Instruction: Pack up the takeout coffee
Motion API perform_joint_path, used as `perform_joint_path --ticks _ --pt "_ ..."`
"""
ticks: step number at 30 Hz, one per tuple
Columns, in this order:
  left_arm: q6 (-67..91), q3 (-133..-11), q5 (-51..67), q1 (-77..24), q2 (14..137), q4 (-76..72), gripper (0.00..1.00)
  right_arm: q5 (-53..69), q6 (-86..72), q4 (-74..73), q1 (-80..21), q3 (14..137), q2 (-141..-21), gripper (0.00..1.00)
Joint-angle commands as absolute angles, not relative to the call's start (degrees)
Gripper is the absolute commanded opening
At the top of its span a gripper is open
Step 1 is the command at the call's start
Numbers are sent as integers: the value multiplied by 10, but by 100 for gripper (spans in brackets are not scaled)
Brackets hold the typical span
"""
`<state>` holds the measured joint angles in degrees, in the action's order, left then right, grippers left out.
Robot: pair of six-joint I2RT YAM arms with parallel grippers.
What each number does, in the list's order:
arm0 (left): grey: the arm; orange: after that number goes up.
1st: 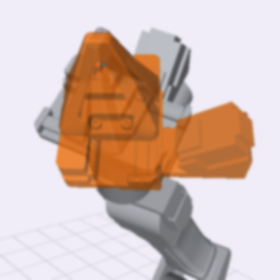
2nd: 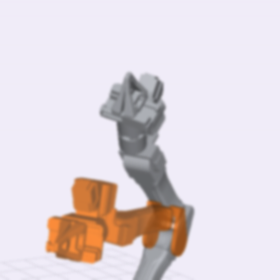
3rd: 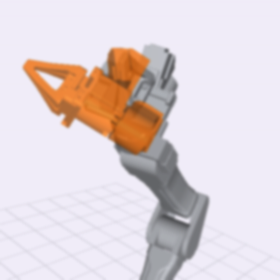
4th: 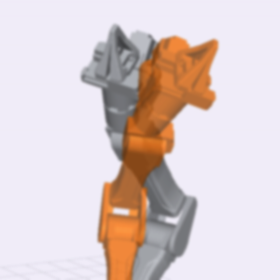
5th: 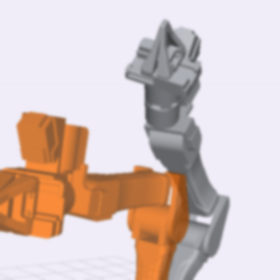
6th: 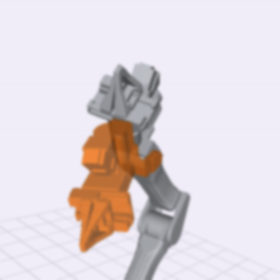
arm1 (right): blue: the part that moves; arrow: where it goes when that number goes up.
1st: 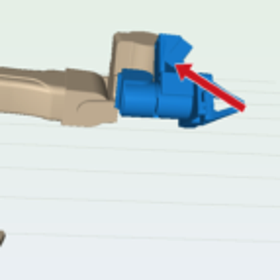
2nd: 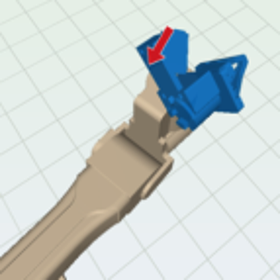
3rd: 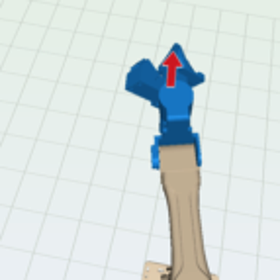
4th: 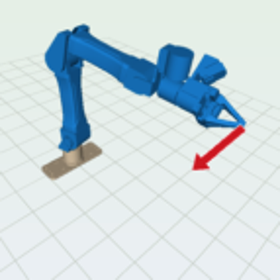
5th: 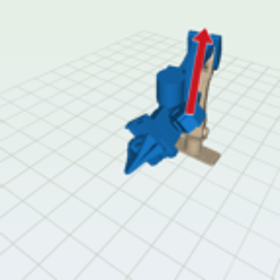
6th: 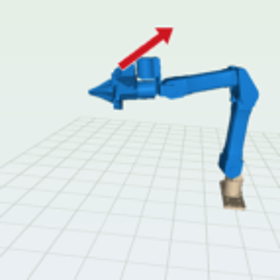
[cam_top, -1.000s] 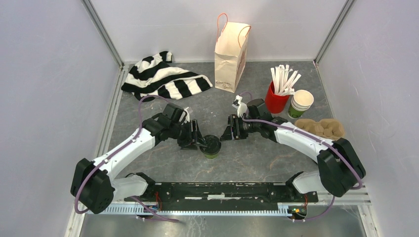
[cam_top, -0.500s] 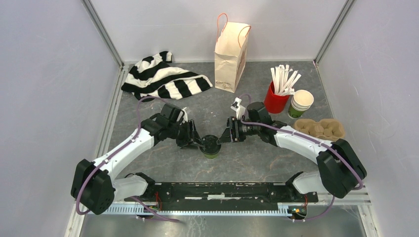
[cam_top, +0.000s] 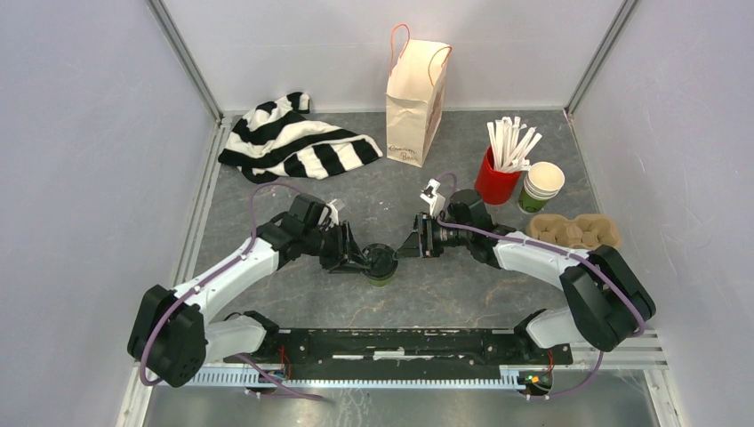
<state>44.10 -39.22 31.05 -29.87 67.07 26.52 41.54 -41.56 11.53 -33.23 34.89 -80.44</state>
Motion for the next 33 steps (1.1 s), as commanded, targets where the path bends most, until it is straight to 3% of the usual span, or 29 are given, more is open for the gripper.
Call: perform_joint_path --ticks 1,4,8,14,26,33 --pt "425 -433 269 -299 653 326 65 391 -383 62 -336 354 -818 53" --pt "437 -468 256 -294 630 345 78 394 -381 56 -337 364 -818 53" --pt "460 -474 231 -279 589 369 78 394 -380 54 -336 365 -819 53" --pt "463 -462 229 -270 588 391 48 391 -380 54 -338 362 -817 53" --pt "454 -427 281 -270 633 353 43 388 -381 53 -338 362 -816 53" --pt "446 -431 280 -270 635 348 47 387 -381 53 -342 366 -820 53"
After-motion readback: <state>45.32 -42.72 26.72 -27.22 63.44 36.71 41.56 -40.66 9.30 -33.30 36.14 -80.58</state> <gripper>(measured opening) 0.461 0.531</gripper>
